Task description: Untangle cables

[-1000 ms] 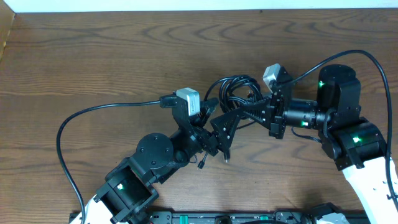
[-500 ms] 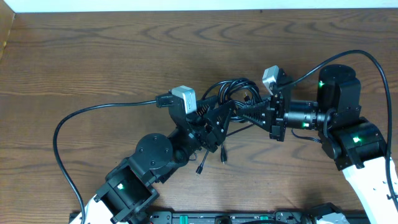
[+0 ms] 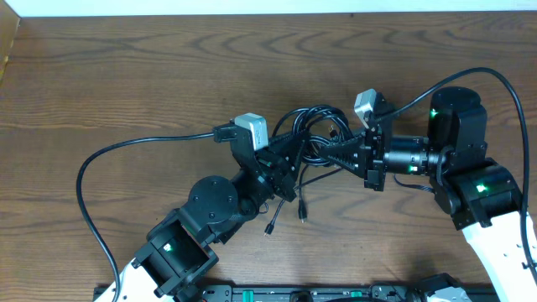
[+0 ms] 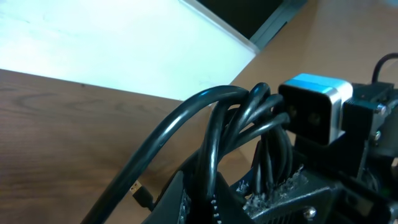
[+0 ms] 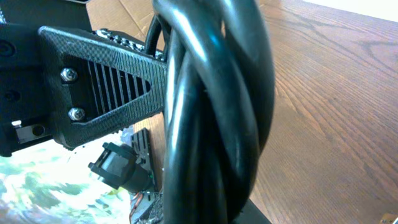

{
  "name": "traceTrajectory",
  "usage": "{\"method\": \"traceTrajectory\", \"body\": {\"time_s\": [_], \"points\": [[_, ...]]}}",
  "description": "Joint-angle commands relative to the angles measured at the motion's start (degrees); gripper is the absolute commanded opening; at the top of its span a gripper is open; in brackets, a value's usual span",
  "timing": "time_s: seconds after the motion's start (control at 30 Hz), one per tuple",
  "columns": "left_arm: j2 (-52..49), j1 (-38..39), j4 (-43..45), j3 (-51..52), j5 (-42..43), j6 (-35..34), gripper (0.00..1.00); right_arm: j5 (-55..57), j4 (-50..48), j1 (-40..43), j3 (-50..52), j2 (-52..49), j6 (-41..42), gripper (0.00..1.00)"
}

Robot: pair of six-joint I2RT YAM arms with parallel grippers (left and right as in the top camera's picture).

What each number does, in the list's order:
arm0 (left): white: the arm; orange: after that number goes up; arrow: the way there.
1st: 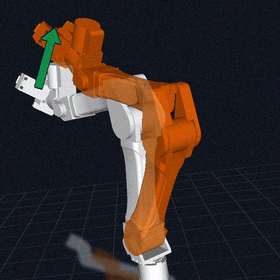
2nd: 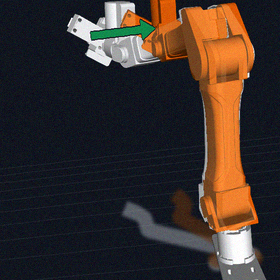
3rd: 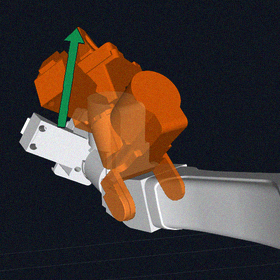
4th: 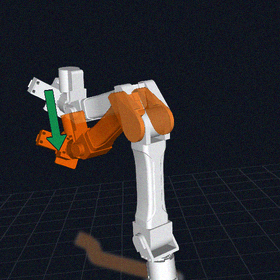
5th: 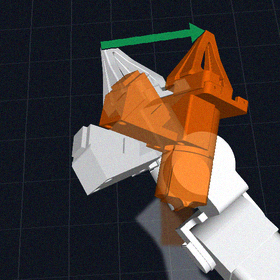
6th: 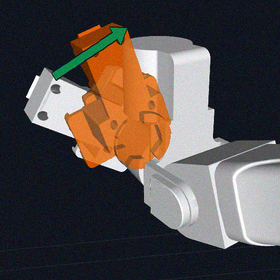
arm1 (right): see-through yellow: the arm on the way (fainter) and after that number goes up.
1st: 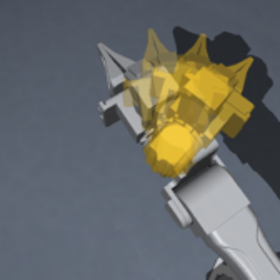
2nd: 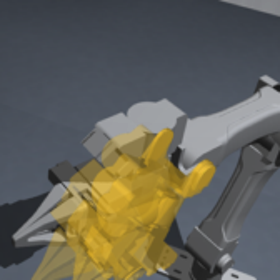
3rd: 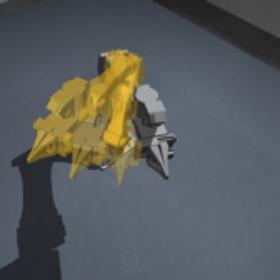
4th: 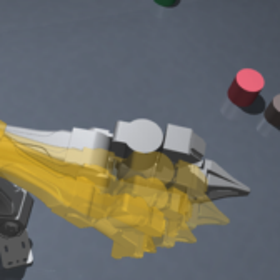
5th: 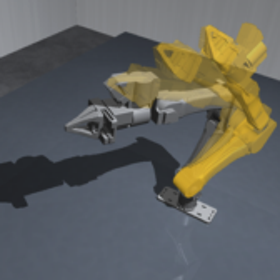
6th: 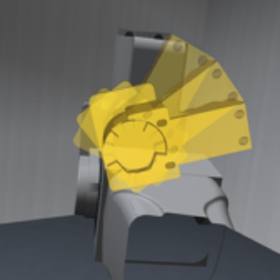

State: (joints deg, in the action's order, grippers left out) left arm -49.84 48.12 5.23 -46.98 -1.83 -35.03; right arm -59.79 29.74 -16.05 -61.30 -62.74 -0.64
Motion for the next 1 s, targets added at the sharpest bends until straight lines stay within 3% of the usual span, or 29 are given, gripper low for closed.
{"method": "traceTrajectory", "body": {"time_s": [0.0,0.27,0.4,0.77,0.97], "points": [[0.2,0.1,2.8,-1.6,-0.1,-3.3,0.07,0.2,0.8,-0.3,-0.1,0.3,-2.2,0.01],[0.5,0.1,7.8,-1.6,-0.1,-14.6,0.08,13.1,7.5,-0.3,-0.1,0.3,-5.6,0.01],[1.4,0.1,9.2,-1.6,-0.2,-19.8,0.08,13.8,8.9,-0.3,-0.1,0.3,-7.2,0.01],[5.1,-1.3,9.5,-1.6,-3.3,-18.3,0.07,13.8,9.1,-0.3,-0.1,0.3,-7.4,0.01],[5.7,-1.3,9.2,-1.6,-5.4,-21.2,0.07,13.8,9.1,-0.3,-0.1,0.3,-7.3,0.01]]}}
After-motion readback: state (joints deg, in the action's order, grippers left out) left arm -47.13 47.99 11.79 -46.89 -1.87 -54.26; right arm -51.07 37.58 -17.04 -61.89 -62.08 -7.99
